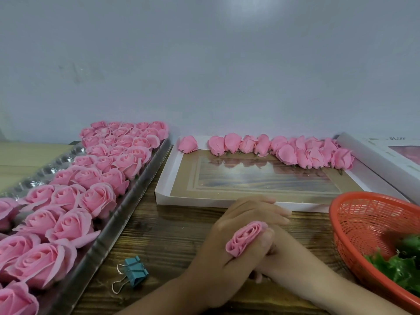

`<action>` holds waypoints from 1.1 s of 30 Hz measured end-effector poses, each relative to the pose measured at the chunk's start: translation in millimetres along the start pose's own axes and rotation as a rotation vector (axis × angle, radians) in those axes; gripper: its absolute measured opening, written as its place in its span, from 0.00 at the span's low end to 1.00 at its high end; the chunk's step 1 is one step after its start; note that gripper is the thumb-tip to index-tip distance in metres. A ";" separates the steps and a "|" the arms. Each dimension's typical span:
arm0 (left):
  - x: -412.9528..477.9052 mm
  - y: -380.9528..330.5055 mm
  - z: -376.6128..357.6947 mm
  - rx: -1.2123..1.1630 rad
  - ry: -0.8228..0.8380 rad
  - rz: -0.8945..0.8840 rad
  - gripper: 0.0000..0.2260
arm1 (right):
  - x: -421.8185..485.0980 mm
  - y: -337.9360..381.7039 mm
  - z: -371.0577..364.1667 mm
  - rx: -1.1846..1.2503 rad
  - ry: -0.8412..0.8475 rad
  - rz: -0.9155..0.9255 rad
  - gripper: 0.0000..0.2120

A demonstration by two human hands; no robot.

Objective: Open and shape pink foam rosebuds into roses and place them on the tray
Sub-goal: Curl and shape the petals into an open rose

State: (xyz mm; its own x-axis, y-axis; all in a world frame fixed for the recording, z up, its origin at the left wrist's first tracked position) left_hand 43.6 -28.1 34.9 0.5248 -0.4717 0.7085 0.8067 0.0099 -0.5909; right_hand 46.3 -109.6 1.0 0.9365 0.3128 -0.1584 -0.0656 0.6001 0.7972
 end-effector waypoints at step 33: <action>-4.5 42.8 7.5 -0.001 -0.217 0.299 0.05 | 14.5 -23.6 1.2 0.826 0.096 -0.140 0.13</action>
State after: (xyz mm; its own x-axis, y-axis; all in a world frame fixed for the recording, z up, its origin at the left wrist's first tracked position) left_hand 77.9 -18.9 9.3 0.7827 -0.2498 0.5701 0.6090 0.1183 -0.7843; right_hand 61.8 -120.1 -19.5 0.8812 0.3596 -0.3069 0.3574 -0.0818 0.9304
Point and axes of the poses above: each hand's wrist, its own x-axis towards the middle knuckle, its own z-axis out of the back of the hand, y = z × x, the point moved 6 cm from there along x, towards the middle knuckle, and after that the axes turned 9 degrees about -z, right-handed, at the moved point
